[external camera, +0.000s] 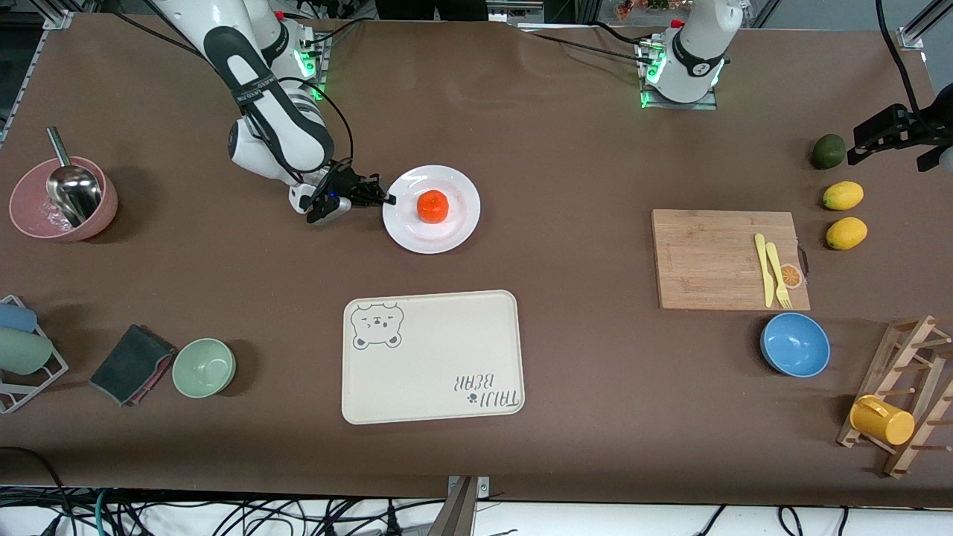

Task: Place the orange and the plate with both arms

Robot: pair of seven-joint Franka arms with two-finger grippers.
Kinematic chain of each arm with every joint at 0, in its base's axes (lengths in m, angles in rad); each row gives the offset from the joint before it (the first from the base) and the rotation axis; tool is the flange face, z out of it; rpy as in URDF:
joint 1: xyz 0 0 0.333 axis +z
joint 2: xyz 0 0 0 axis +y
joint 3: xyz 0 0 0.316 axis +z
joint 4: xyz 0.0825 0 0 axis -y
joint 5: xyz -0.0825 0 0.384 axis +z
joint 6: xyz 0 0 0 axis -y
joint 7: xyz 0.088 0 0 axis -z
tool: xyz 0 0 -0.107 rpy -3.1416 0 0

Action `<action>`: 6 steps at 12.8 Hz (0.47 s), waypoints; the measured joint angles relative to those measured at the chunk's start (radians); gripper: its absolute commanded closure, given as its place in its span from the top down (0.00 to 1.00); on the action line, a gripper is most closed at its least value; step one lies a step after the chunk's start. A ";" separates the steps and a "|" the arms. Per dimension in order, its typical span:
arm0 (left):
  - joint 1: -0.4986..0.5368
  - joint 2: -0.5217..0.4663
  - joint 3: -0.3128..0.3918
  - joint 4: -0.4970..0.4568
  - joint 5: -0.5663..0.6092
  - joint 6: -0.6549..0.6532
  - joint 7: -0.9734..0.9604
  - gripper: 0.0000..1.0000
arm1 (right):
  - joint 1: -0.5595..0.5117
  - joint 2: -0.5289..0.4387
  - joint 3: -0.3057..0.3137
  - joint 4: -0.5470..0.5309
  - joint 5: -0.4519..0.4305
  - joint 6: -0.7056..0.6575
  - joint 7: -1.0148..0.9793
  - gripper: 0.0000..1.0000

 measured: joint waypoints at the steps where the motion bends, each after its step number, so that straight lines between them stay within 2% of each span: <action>1: 0.000 0.001 0.000 0.000 0.000 0.000 0.000 1.00 | 0.000 0.000 0.000 0.000 0.000 0.000 0.000 0.17; 6: 0.000 0.001 0.000 -0.001 0.000 -0.031 0.000 1.00 | 0.000 0.000 0.000 0.000 0.000 0.000 0.000 0.17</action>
